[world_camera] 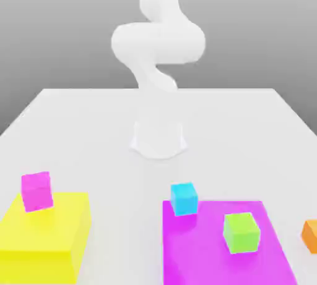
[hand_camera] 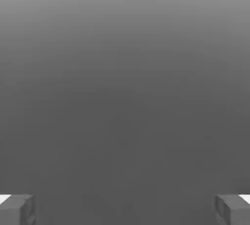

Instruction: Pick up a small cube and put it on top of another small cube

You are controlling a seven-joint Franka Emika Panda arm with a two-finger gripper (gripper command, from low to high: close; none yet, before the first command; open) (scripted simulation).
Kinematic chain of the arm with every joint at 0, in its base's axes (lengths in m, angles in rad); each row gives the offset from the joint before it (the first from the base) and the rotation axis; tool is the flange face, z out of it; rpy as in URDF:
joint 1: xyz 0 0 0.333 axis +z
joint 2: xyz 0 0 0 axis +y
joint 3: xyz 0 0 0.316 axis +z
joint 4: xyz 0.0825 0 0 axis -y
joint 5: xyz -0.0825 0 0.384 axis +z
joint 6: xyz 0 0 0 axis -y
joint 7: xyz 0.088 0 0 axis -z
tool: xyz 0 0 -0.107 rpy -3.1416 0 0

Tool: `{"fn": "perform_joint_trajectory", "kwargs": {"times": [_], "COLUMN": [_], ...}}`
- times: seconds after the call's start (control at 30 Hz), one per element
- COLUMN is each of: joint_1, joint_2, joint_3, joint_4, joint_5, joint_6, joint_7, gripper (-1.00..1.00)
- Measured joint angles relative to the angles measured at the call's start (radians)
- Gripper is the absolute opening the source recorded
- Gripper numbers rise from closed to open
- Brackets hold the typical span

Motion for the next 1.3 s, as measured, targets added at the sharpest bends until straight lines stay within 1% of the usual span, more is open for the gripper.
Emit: {"fn": "perform_joint_trajectory", "kwargs": {"times": [0.3,0.57,0.67,0.77,0.9,1.0,1.07,1.1,1.3], "joint_1": [0.193,0.322,0.386,0.420,0.468,0.499,0.515,0.523,0.526], "joint_2": [0.333,0.623,0.731,0.840,0.985,1.095,1.167,1.200,1.217], "joint_3": [0.012,0.078,0.099,0.116,0.140,0.136,0.119,0.111,0.107], "joint_4": [-0.006,-0.012,-0.015,-0.017,-0.020,-0.009,0.005,0.012,0.015], "joint_5": [0.054,0.065,0.044,0.008,-0.072,-0.127,-0.147,-0.154,-0.158], "joint_6": [0.104,0.196,0.232,0.266,0.312,0.368,0.422,0.448,0.459], "joint_7": [-0.306,-0.547,-0.620,-0.682,-0.742,-0.751,-0.741,-0.736,-0.733], "gripper": [0.00,0.00,0.00,0.00,0.00,0.00,0.00,-1.00,-1.00]}}
